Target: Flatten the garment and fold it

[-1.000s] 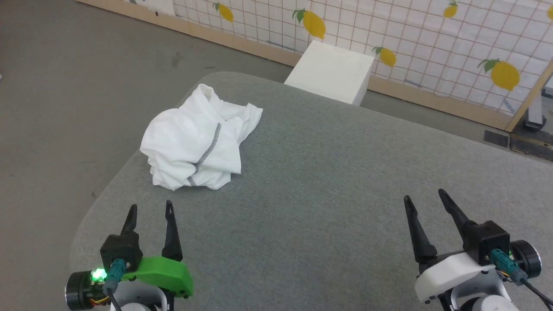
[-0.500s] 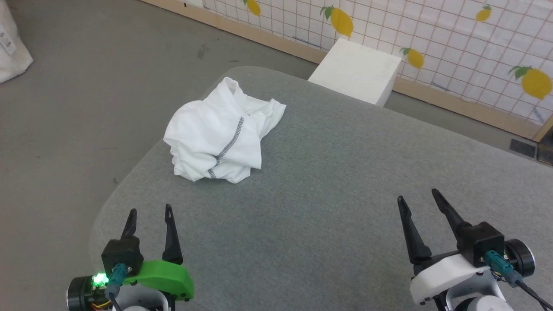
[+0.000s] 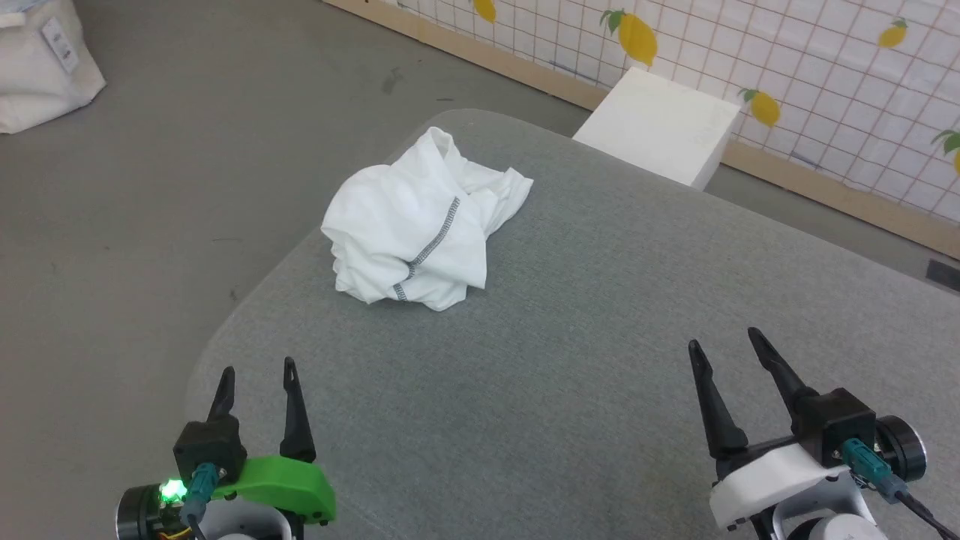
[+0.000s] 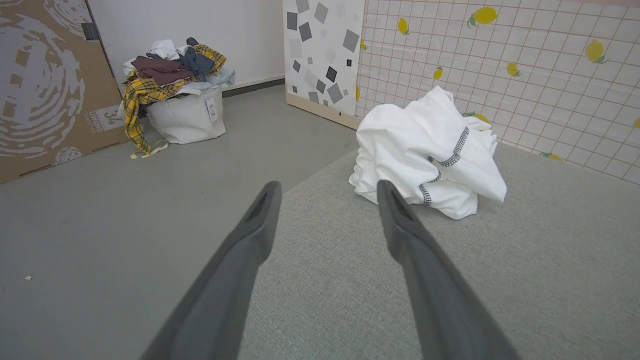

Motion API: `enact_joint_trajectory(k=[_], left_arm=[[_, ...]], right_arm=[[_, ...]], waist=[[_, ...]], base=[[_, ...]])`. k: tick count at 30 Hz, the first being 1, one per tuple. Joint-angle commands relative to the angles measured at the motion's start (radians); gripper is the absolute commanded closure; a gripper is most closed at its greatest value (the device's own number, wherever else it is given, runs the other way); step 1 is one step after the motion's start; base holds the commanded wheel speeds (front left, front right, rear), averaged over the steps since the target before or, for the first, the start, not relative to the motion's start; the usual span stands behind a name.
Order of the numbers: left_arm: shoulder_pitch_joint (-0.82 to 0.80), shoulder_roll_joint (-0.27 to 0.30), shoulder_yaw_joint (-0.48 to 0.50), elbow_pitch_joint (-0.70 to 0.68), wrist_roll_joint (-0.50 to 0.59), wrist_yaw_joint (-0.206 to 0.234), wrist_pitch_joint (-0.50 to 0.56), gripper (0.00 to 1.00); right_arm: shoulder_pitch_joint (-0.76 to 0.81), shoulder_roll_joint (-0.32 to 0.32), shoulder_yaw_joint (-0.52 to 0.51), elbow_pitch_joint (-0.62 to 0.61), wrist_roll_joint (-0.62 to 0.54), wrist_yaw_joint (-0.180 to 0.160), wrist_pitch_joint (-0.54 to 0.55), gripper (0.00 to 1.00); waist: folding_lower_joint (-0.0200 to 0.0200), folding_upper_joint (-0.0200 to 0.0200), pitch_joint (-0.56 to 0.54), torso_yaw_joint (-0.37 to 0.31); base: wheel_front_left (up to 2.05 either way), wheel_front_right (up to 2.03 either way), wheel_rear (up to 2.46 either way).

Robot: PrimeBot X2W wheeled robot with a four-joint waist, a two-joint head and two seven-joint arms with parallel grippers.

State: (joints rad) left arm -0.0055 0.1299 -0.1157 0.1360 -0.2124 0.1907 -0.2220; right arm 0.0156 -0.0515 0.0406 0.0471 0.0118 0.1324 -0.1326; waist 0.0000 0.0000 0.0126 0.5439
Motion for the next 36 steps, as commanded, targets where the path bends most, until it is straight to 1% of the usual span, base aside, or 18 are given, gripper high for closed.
enact_joint_trajectory(k=[1,15,24,26,30,33,36], left_arm=[[-0.008,0.01,-0.006,0.005,-0.007,0.011,-0.01,0.0],[-0.011,0.025,-0.024,0.021,-0.037,0.039,-0.039,0.0],[-0.014,0.024,-0.026,0.025,-0.049,0.037,-0.039,0.0],[-0.035,0.023,-0.031,0.029,-0.063,0.02,-0.027,0.0],[-0.159,0.039,-0.055,0.066,-0.088,-0.045,0.041,0.0],[-0.296,0.048,-0.055,0.117,-0.126,-0.097,0.108,0.0],[-0.427,0.061,-0.04,0.175,-0.169,-0.137,0.173,0.0]], right_arm=[[-0.018,0.001,0.003,0.004,0.009,-0.002,-0.01,0.0],[-0.022,0.001,0.008,0.017,0.014,-0.002,-0.029,0.0],[-0.025,0.001,0.009,0.016,0.012,-0.002,-0.024,0.0],[-0.03,0.001,0.013,0.012,0.009,-0.002,-0.021,0.0],[-0.057,0.001,0.025,-0.009,-0.013,-0.002,-0.005,0.0],[-0.089,0.001,0.046,-0.029,-0.033,-0.002,0.014,0.0],[-0.126,0.001,0.066,-0.048,-0.052,-0.002,0.029,0.0]], waist=[[0.0,0.0,-0.001,0.012],[0.0,0.0,0.005,0.077],[0.0,0.0,0.01,0.073],[0.0,0.0,0.022,0.066],[0.0,0.0,0.082,0.038],[0.0,0.0,0.156,-0.006],[0.0,0.0,0.239,-0.057]], base=[[0.0,0.0,0.0],[0.0,0.0,0.0],[0.0,0.0,0.0],[0.0,0.0,0.0],[0.0,0.0,0.0],[0.0,0.0,0.0],[0.0,0.0,0.0]])
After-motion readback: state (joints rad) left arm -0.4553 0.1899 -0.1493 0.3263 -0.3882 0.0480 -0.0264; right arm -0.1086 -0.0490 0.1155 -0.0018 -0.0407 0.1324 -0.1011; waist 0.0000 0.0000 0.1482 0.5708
